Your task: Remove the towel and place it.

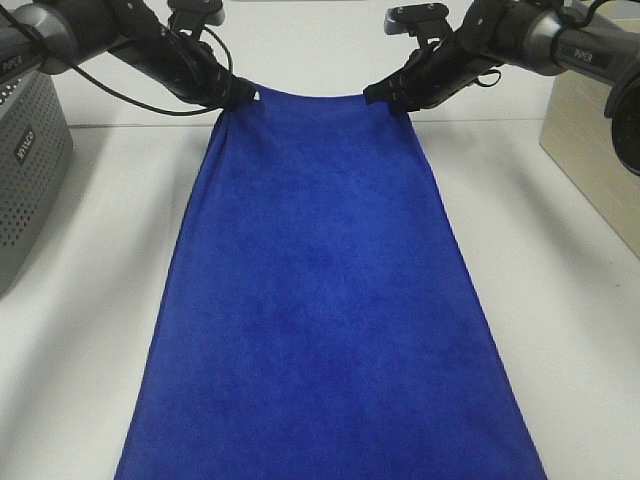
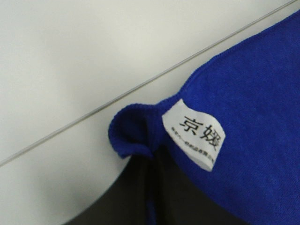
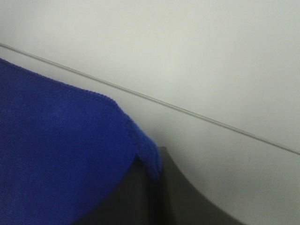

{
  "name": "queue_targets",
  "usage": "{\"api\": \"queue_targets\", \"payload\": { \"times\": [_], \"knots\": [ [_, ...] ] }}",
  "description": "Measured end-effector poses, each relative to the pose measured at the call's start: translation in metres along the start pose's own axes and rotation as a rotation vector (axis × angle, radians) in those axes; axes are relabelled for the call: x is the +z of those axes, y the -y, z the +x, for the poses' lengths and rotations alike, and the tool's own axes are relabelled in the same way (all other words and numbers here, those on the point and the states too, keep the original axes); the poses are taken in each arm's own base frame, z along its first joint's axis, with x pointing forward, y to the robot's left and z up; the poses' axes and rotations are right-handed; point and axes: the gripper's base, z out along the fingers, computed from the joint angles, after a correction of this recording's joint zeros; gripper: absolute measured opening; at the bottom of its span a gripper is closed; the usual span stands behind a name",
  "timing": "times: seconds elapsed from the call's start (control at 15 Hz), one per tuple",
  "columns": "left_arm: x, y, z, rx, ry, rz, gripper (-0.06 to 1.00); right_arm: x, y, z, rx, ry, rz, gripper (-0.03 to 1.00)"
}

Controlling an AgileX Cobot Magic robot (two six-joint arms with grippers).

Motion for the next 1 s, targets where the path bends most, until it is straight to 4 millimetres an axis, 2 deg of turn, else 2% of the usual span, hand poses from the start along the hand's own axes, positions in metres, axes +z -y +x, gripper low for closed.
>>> {"api": "queue_targets", "payload": {
  "times": [0.53,1.0],
  "knots": [
    [0.001,-0.005,-0.008,0.067,0.098,-0.055,0.01,0.000,0.003,-0.009,-0.002,0.096,0.038,0.02],
    [0.002,-0.006,-0.007,0.079,0.103,-0.061,0.01,-0.001,0.004,-0.010,-0.003,0.115,0.046,0.02]
  ]
}}
